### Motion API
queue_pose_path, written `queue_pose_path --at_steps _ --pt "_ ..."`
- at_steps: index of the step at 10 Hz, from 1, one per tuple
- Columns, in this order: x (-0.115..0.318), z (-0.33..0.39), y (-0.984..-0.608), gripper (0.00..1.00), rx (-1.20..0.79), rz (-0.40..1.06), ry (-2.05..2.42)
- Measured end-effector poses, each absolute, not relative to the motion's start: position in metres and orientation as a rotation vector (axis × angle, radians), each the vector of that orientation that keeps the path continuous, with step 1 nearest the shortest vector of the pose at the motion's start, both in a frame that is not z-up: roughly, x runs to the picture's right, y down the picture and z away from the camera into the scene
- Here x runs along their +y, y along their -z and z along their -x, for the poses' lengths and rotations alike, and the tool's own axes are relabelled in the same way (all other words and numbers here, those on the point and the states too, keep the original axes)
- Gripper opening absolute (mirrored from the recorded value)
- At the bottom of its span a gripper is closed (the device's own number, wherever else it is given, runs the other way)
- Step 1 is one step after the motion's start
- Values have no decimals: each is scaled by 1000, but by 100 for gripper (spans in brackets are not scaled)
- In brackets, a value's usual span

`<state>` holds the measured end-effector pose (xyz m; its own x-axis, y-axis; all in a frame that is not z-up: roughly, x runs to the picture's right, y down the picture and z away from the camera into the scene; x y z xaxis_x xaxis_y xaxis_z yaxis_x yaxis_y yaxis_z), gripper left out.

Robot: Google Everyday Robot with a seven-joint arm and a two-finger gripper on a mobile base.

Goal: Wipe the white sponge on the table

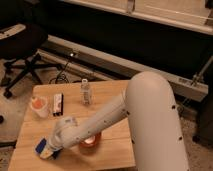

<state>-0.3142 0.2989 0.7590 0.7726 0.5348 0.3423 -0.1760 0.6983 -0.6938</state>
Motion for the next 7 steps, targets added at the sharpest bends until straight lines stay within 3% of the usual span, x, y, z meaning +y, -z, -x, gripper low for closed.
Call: queue_pose_path --at_steps 7 --pt "344 355 -715 11 -618 762 -269"
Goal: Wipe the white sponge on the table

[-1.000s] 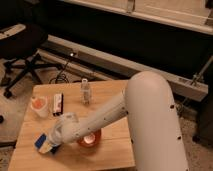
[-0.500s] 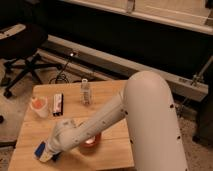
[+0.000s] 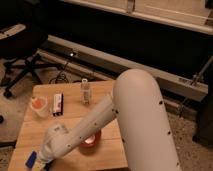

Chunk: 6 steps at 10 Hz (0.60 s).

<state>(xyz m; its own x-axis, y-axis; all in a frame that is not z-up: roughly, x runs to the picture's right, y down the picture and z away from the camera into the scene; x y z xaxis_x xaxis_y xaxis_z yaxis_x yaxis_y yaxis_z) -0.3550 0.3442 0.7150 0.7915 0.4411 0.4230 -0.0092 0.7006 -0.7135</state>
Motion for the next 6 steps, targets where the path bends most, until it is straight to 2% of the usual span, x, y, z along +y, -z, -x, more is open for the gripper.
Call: queue_pose_path --at_steps 6 --pt "341 422 -707 11 -716 779 -189"
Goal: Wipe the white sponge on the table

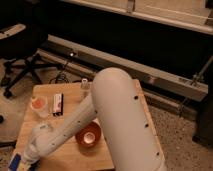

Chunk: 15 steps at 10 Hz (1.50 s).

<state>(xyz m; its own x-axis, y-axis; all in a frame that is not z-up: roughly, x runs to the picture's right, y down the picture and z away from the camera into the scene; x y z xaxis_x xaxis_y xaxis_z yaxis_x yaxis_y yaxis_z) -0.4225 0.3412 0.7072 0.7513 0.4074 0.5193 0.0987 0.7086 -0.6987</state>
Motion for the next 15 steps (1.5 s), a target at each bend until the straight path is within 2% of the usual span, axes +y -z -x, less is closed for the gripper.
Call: queue_pose_path --at_steps 10,15 --pt "322 489 -733 11 -768 755 -109" --pt "291 496 -762 11 -774 718 -138"
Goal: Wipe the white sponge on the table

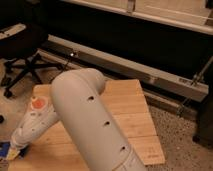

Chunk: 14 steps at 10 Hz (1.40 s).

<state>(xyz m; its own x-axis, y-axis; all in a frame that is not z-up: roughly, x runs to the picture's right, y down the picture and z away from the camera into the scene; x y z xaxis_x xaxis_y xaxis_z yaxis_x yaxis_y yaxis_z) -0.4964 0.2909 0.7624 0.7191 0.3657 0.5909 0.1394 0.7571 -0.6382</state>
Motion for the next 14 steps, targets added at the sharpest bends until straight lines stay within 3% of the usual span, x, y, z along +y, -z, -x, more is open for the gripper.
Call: queue_pose_path --at_steps 14 --pt "216 455 -836 11 -723 677 -214"
